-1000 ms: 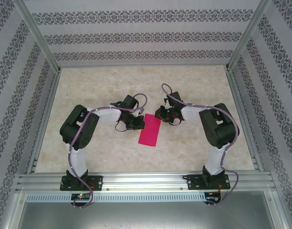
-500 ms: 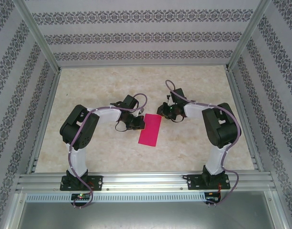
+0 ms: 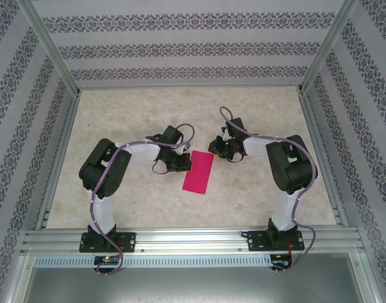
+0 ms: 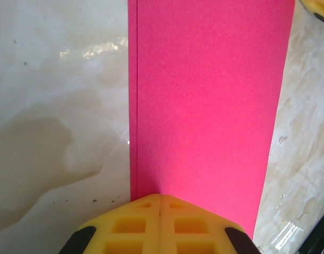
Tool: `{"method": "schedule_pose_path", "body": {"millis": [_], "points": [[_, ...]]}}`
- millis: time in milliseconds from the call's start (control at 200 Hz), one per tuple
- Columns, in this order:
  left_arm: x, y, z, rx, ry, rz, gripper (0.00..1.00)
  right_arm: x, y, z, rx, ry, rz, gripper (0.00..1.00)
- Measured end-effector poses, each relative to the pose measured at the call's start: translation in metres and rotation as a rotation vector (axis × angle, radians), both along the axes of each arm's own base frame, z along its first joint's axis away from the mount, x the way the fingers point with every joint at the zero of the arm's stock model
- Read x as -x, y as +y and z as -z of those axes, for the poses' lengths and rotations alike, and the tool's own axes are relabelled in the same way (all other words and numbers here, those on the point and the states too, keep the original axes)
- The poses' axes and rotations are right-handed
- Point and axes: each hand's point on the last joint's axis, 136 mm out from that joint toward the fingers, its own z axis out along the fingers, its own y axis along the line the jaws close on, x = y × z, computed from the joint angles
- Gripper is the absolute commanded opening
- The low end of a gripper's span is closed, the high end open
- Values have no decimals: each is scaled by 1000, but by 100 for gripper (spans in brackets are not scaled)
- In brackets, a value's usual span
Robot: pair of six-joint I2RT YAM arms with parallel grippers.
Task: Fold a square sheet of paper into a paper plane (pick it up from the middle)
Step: Fold the square sheet of paper in half at the center of the table.
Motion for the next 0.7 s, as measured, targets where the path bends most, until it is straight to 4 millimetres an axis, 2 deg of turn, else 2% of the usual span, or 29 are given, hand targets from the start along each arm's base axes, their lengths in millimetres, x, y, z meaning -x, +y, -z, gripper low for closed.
{"method": "schedule_pose_path", "body": {"millis": [150,210,260,345,395,520,699], "points": [[0,0,0,1,0,0,0,1,6,-34,-24,-71,-20,22],[0,0,0,1,0,0,0,3,16,-45,-42,-104,-42,22],[0,0,0,1,0,0,0,6,26,-48,-49,-117,-63,22],[0,0,0,1,0,0,0,14,35,-39,-44,-105,-90,22],[0,0,0,1,0,0,0,20,36,-27,-26,-79,-97,22],[0,0,0,1,0,0,0,32,28,8,16,-9,-84,22],[0,0,0,1,1,0,0,32,25,2,21,-22,-74,22]]}}
